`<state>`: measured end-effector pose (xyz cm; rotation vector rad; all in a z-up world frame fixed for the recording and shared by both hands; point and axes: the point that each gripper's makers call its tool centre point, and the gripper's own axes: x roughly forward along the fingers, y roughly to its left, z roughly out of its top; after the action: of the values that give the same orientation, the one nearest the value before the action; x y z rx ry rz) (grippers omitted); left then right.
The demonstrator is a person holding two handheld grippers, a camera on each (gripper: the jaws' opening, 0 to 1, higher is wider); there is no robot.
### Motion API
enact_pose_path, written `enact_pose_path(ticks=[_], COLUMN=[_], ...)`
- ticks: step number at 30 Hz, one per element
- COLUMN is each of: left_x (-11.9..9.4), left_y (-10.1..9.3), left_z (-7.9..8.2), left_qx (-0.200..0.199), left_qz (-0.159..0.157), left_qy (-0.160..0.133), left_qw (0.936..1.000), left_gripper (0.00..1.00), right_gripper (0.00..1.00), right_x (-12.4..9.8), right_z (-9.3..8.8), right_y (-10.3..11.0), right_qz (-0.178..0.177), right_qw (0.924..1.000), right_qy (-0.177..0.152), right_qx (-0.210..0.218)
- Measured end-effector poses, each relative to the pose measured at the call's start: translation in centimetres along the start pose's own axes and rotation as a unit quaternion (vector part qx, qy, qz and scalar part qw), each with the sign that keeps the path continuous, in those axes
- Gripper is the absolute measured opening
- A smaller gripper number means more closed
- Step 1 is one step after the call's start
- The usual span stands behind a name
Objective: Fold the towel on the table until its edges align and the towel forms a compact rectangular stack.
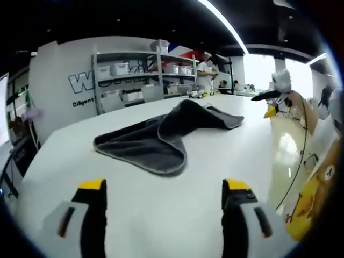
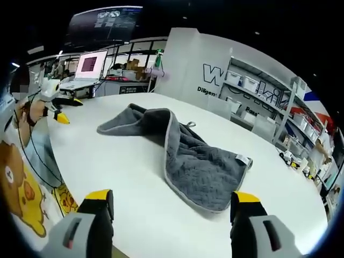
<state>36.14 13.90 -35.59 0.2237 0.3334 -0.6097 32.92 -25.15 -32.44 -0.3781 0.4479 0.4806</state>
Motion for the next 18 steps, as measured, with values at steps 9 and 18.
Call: enact_pose_path(ticks=[9,18], left_x=[6.1,8.5], left_y=[-1.0,-1.5], left_z=[-0.7,-1.5], left_qx=[0.015,0.021], left_qz=[-0.047,-0.059], left_qy=[0.023,0.035], left_qw=[0.9985,0.9974], left_gripper=[0.78,0.68], right_gripper=[0.94,0.94], right_x=[-0.1,-0.3], right_z=[-0.2,-0.6], right_y=[-0.1,0.1], right_qz=[-0.001,0.003], right_qw=[1.0,1.0], right_qy=[0.0,0.001], right_qx=[0.002,0.003])
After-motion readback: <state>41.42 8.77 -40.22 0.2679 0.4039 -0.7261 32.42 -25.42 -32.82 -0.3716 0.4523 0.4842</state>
